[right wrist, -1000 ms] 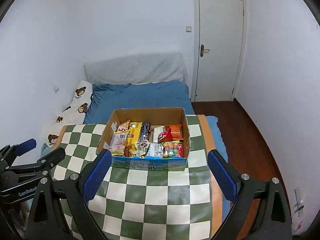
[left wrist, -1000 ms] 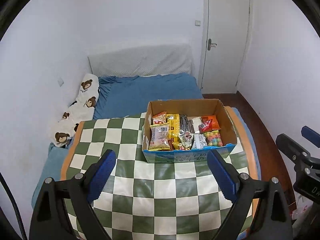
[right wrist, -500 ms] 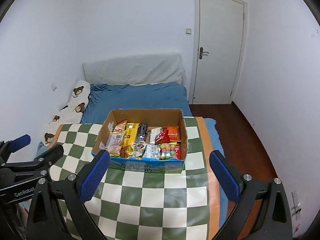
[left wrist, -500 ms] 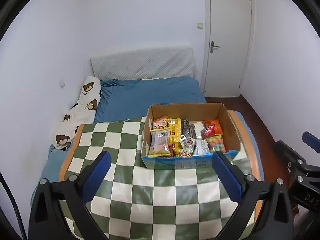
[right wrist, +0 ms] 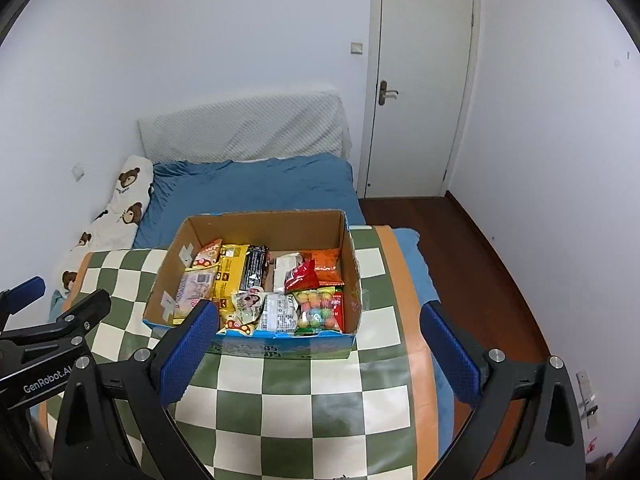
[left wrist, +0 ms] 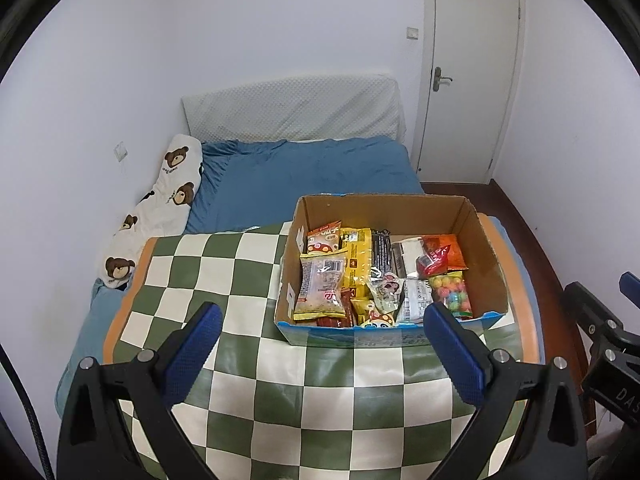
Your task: Organize snacks
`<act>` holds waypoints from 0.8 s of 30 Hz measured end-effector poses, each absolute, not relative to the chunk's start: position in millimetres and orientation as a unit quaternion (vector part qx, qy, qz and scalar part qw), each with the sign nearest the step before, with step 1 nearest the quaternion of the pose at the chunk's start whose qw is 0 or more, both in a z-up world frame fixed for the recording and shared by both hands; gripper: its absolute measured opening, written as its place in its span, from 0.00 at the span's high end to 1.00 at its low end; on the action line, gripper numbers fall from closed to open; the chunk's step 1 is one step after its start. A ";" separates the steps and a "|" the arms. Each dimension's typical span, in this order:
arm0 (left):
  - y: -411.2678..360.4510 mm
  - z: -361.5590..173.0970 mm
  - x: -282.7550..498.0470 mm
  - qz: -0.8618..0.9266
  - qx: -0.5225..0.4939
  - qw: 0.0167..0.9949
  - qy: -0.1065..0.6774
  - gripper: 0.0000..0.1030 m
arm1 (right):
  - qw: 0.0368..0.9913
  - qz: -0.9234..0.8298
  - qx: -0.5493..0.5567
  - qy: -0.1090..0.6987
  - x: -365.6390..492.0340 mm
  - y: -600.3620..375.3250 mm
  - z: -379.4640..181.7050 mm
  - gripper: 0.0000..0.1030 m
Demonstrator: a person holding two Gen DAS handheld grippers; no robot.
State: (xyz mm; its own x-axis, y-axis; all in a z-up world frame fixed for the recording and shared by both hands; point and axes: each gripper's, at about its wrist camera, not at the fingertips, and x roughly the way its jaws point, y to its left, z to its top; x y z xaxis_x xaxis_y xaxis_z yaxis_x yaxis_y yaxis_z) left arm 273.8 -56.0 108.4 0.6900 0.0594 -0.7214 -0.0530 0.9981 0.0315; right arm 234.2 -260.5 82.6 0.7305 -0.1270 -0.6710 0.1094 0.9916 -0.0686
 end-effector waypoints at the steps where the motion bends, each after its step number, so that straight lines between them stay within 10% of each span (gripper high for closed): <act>1: -56.4 107.2 275.2 0.031 0.005 0.919 0.393 0.00 | 0.929 -0.065 -0.011 0.363 235.8 -260.8 80.2 0.01; 24: -58.1 94.5 282.2 0.031 0.004 0.915 0.403 0.00 | 0.923 -0.079 -0.011 0.377 246.9 -262.8 58.9 0.00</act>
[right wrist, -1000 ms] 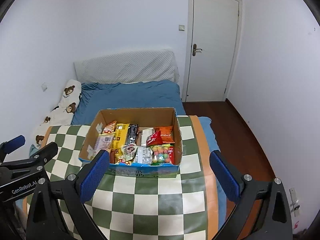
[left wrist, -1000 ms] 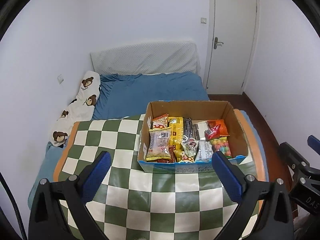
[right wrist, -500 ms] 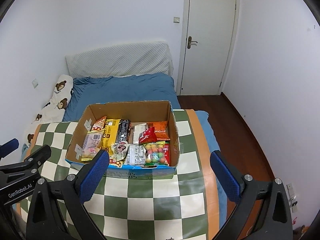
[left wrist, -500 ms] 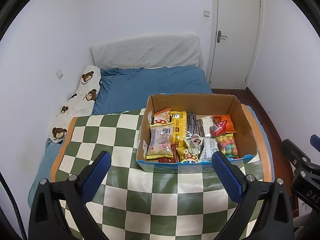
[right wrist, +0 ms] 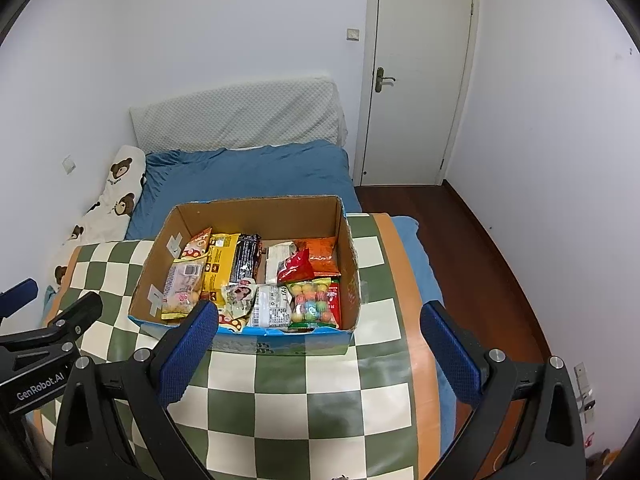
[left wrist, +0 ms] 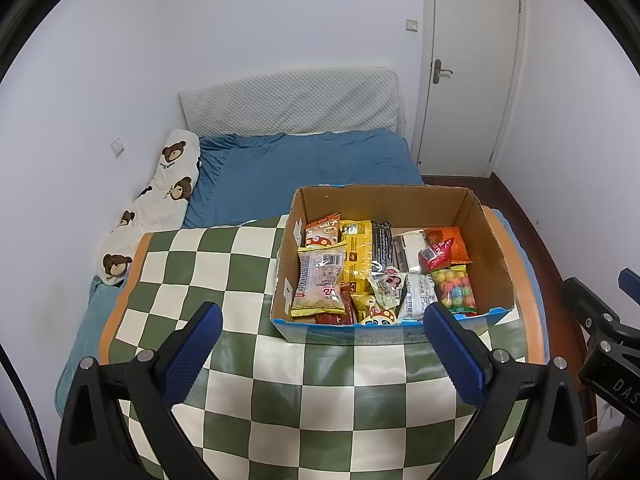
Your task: Organize snacks
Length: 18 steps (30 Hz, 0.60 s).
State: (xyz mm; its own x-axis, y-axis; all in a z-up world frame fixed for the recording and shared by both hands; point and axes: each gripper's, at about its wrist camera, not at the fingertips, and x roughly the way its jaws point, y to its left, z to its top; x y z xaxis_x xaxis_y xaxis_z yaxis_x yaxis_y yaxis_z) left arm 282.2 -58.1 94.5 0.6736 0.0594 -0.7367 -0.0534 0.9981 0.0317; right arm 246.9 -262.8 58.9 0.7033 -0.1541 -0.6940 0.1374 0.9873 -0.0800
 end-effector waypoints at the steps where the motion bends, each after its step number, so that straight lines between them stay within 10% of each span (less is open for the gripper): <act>1: -58.0 95.0 281.4 0.029 0.005 0.915 0.403 0.00 | 0.923 -0.079 -0.012 0.377 246.9 -263.0 60.1 0.00; 18: -61.8 96.0 277.9 0.027 0.003 0.918 0.396 0.00 | 0.924 -0.079 -0.011 0.375 246.2 -263.2 64.2 0.00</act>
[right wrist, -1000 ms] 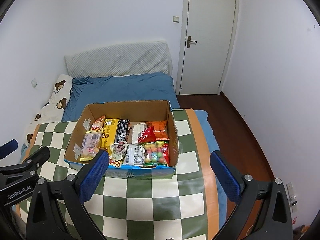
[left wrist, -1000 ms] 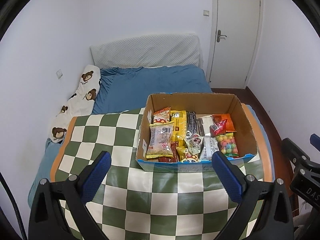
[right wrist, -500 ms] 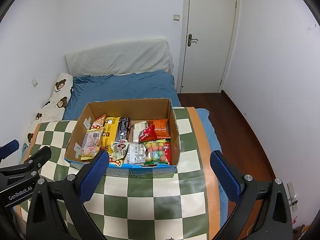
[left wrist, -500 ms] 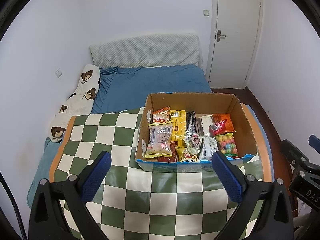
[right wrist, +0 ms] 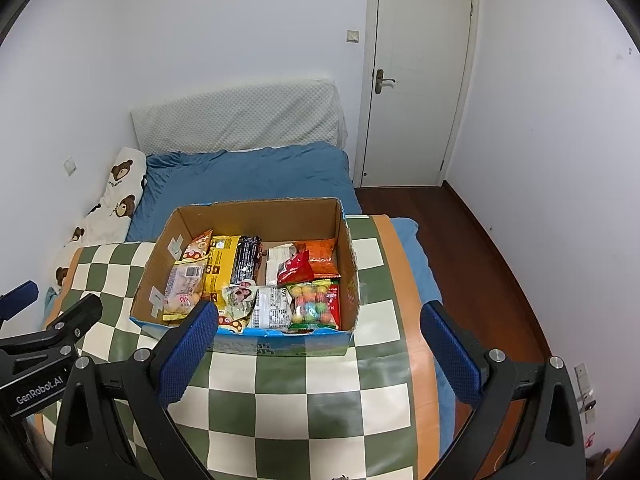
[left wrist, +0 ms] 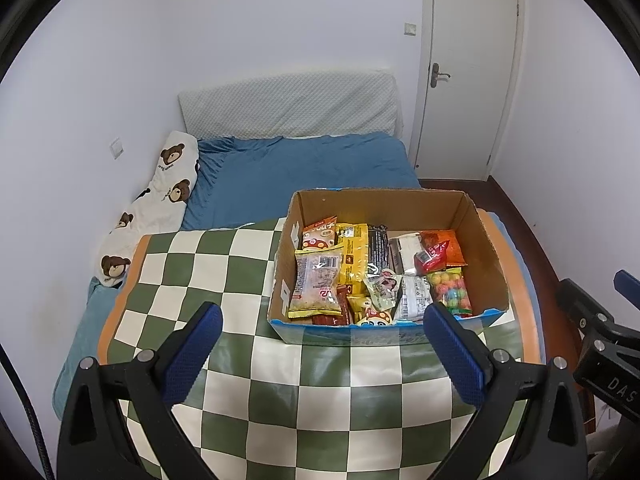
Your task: Organize snacks
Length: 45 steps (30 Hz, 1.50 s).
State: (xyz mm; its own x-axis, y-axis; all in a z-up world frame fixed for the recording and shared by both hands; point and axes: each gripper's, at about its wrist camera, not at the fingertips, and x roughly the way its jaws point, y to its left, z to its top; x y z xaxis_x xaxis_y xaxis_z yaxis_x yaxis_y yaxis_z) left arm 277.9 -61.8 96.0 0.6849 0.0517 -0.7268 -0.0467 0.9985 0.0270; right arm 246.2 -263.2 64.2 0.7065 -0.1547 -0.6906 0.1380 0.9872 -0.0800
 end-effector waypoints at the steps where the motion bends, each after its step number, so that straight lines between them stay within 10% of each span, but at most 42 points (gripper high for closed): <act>1: -61.9 96.5 277.4 0.027 0.003 0.918 0.395 0.00 | 0.923 -0.079 -0.011 0.375 245.3 -263.1 65.0 0.00; 45: -61.1 103.3 265.0 0.035 0.004 0.921 0.388 0.00 | 0.923 -0.072 -0.009 0.377 236.6 -261.7 68.1 0.00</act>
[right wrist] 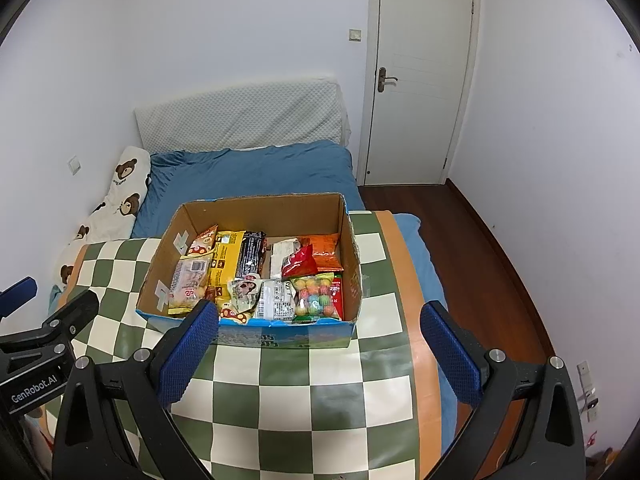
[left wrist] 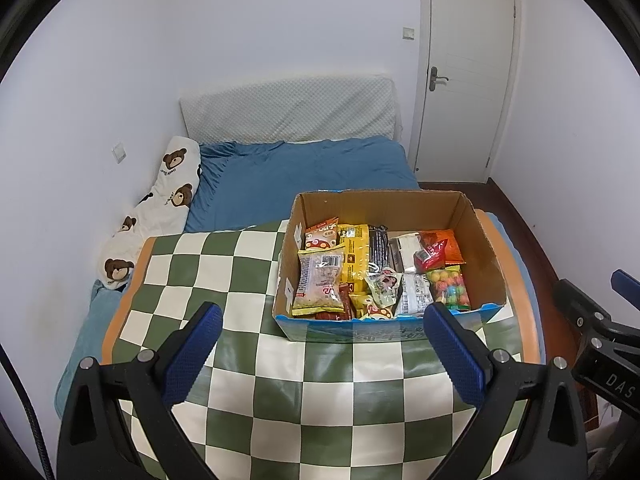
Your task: Organize snacks
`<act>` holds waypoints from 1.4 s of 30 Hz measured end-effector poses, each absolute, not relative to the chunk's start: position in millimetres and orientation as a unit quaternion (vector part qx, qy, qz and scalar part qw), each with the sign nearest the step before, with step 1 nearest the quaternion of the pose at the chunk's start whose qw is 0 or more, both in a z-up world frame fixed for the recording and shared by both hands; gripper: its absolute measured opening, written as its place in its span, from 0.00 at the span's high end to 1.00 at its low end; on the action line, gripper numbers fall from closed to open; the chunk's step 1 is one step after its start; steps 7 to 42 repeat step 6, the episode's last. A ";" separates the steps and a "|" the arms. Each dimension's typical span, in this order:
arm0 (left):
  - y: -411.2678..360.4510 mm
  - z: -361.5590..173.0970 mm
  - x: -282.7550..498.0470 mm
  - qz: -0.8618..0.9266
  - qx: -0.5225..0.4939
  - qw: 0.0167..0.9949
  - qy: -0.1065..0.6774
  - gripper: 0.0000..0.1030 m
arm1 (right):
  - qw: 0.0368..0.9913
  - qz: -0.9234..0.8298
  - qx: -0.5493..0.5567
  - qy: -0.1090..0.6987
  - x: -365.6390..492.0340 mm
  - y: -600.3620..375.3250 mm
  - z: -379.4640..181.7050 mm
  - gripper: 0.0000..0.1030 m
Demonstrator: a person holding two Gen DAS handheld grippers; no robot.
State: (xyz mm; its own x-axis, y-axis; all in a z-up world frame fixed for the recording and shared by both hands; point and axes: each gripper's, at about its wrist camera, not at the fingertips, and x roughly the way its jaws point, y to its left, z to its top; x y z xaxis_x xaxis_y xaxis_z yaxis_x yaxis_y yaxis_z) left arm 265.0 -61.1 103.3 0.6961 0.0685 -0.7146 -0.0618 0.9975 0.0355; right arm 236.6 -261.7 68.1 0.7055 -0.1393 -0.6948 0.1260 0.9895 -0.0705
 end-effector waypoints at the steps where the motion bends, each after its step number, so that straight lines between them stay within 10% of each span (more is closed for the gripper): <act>1: -61.0 104.4 264.3 0.036 0.006 0.921 0.387 0.00 | 0.923 -0.071 -0.008 0.377 236.7 -261.8 68.0 0.00; 42: -61.5 110.0 260.7 0.035 0.008 0.923 0.383 0.00 | 0.923 -0.070 -0.007 0.377 235.9 -261.8 68.5 0.00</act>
